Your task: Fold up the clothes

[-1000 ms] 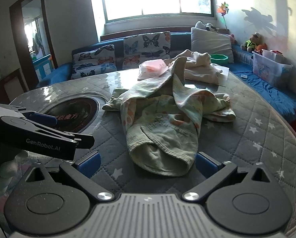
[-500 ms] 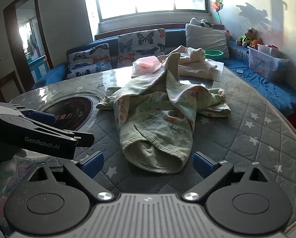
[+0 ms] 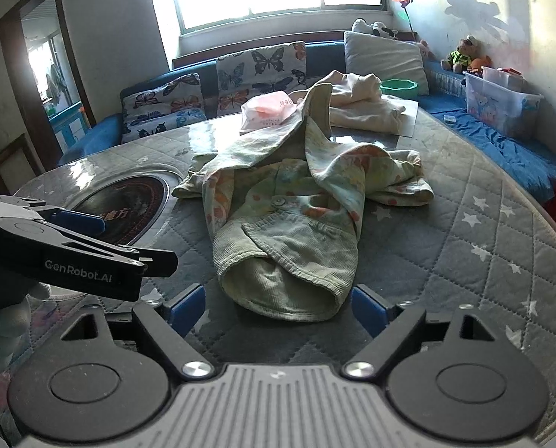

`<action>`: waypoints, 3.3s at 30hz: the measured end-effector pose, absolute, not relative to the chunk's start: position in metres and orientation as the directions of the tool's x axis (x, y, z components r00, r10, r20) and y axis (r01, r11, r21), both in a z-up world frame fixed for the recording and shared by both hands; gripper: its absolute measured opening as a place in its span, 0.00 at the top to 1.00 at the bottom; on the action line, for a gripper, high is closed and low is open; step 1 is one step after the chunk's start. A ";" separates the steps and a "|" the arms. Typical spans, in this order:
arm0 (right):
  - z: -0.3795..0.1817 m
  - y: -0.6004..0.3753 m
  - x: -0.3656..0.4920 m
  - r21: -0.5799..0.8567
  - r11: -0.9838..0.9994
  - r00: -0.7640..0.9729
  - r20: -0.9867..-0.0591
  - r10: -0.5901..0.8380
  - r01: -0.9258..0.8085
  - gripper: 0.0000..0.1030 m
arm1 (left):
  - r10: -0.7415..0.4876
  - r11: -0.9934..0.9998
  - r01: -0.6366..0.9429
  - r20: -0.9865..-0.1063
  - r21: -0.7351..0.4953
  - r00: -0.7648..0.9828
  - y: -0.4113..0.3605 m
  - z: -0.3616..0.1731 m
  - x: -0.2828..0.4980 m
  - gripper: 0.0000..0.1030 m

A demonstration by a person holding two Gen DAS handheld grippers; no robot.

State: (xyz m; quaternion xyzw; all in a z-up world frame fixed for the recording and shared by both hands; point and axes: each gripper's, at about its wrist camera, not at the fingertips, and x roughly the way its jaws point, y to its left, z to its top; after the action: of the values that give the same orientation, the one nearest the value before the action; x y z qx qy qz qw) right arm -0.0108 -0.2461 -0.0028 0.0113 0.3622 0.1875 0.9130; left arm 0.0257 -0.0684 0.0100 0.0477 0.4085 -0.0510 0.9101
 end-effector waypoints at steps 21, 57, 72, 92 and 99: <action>0.004 -0.246 0.044 0.073 0.938 0.705 -0.641 0.304 -0.338 0.38 | -0.014 0.986 0.125 -0.703 0.107 0.711 -0.076 0.033 0.078 0.01; 0.029 -0.275 0.002 -0.012 0.902 0.688 -0.651 0.321 -0.431 0.95 | -0.140 0.974 0.227 -0.779 0.004 0.612 -0.014 0.028 0.040 0.92; 0.036 -0.268 -0.076 -0.006 0.795 0.531 -0.747 0.400 -0.606 0.89 | -0.124 0.942 0.331 -0.852 0.061 0.508 0.010 0.007 -0.063 0.89; 0.014 -0.258 -0.030 0.051 0.810 0.545 -0.715 0.438 -0.584 0.74 | -0.220 0.816 0.490 -0.620 0.305 0.753 -0.146 0.019 0.010 0.63; 0.015 -0.261 -0.029 0.050 0.810 0.546 -0.715 0.437 -0.584 0.70 | -0.175 0.807 0.473 -0.621 0.354 0.764 -0.151 0.001 0.031 0.90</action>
State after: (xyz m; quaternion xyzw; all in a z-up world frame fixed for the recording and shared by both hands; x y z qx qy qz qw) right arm -0.0293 -0.2613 0.0146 -0.0975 0.3764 0.2922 0.8737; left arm 0.0306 -0.1509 0.0013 0.2537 0.2933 -0.1793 0.9041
